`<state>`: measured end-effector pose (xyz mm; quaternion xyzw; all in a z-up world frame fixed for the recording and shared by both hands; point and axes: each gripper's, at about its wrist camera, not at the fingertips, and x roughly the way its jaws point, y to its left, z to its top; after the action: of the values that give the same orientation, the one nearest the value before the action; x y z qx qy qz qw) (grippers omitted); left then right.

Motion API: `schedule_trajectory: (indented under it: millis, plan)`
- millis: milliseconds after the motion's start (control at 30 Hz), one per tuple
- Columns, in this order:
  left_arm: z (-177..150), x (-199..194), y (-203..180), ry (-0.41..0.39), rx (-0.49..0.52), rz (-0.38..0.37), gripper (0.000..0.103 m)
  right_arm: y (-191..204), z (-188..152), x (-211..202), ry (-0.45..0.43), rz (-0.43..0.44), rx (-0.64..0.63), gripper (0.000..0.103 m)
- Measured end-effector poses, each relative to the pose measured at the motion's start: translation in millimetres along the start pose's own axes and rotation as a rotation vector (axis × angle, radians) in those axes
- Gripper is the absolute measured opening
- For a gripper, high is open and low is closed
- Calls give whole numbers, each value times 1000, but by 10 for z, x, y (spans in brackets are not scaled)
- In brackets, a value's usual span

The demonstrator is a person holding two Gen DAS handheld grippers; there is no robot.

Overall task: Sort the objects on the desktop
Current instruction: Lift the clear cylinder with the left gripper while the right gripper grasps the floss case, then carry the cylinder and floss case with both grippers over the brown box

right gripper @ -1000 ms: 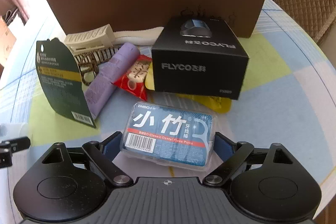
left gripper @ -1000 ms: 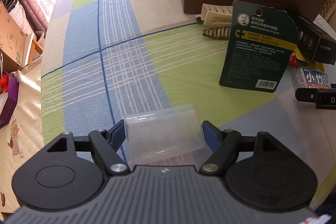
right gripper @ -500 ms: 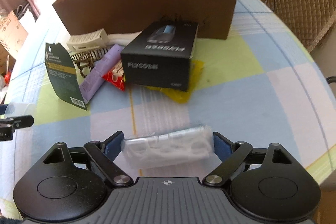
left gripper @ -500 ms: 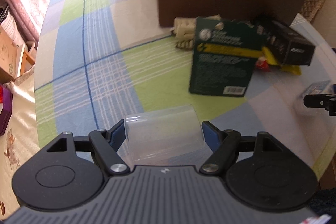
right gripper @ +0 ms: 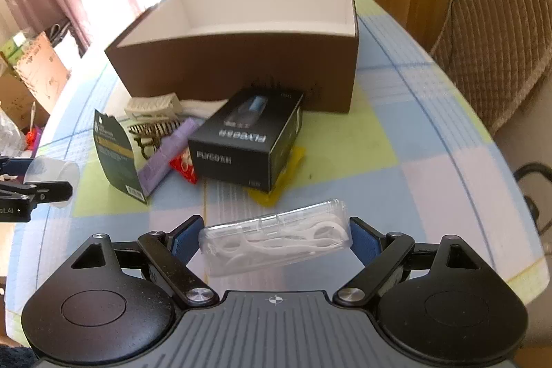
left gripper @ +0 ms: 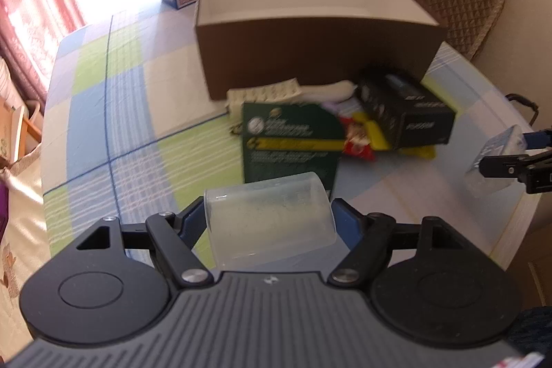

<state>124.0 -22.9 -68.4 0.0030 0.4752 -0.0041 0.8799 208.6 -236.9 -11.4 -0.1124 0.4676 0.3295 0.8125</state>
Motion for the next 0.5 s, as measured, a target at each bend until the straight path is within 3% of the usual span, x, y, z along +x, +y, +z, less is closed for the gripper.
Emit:
schedule_trajectory:
  millis: [500]
  plan:
    - [588,-154,-401,-104,25,-34,74,-254,548,-285,-109,99,-154,86]
